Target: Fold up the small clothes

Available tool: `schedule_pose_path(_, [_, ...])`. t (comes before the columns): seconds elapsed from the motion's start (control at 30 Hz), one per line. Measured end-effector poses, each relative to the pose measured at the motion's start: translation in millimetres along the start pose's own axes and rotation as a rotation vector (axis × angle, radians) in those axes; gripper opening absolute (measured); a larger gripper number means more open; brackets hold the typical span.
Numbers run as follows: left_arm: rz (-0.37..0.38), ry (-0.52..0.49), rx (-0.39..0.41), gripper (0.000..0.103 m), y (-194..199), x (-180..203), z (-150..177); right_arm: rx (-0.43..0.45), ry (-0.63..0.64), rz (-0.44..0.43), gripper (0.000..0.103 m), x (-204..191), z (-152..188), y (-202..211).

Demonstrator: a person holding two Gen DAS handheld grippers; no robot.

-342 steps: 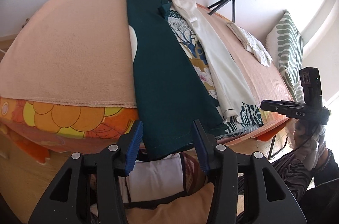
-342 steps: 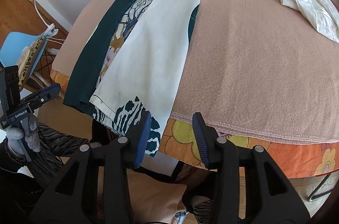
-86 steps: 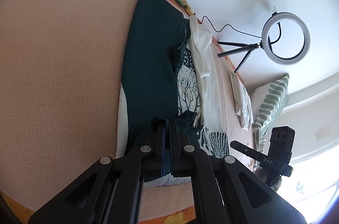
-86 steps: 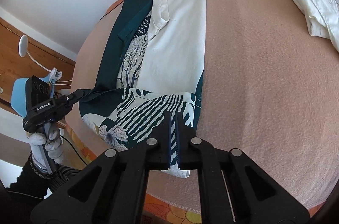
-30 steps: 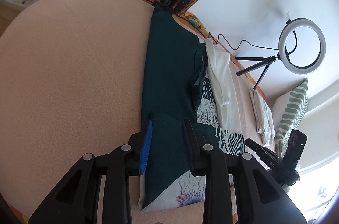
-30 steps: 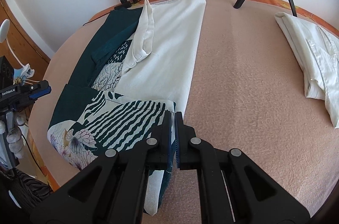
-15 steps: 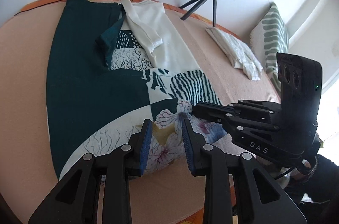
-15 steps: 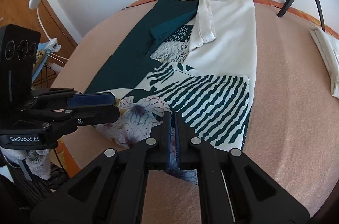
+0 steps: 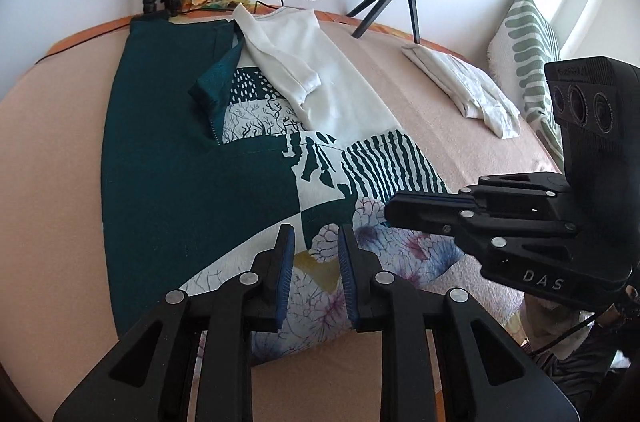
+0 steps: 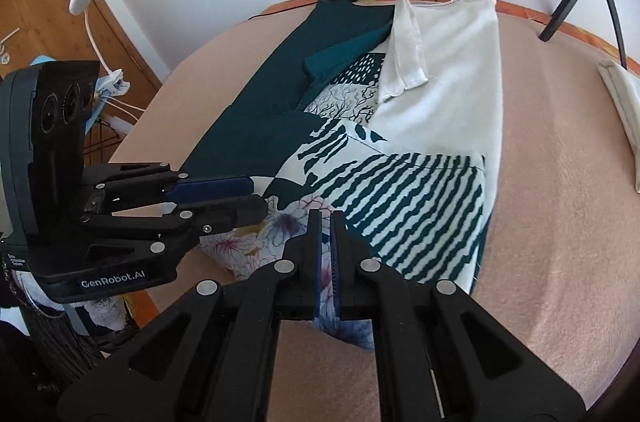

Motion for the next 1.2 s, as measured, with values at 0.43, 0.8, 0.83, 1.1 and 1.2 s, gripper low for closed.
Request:
schedule_pose_path(0.43, [-0.032, -0.016, 0.031, 0.021, -3.8, 1.5, -6.5, 0.054, -0.121, -0.005, 0.005, 40.3, -8.5, 14.1])
schedule_pose_path(0.8, [-0.115, -0.030, 0.000, 0.022, -27.0, -5.3, -20.0, 0.041, -0.263, 0.089, 0.000, 79.2, -4.9, 0.2])
schedule_pose_path(0.83, [-0.107, -0.012, 0.003, 0.022, -24.1, -10.5, -19.5, 0.036, -0.293, 0.086, 0.000, 86.8, -2.2, 2.8])
schedule_pose_path(1.1, [-0.198, 0.163, 0.056, 0.022, 25.9, -83.1, -16.0, 0.094, -0.285, 0.109, 0.019, 94.6, -2.1, 36.5])
schedule_pose_path(1.2, [-0.198, 0.187, 0.120, 0.022, 56.7, -103.7, -24.9, 0.133, -0.245, 0.119, 0.030, 90.2, -14.6, 57.2])
Point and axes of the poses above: each gripper's, at about its wrist camera, not at the fingertips, and y roughly against the way its jaws point, x to its right, z to its underside, the point moved 4 cm from there along -y, roughly the way its jaws point, and after that the axes turned 9 degrees about -x, right-handed, at the moved point
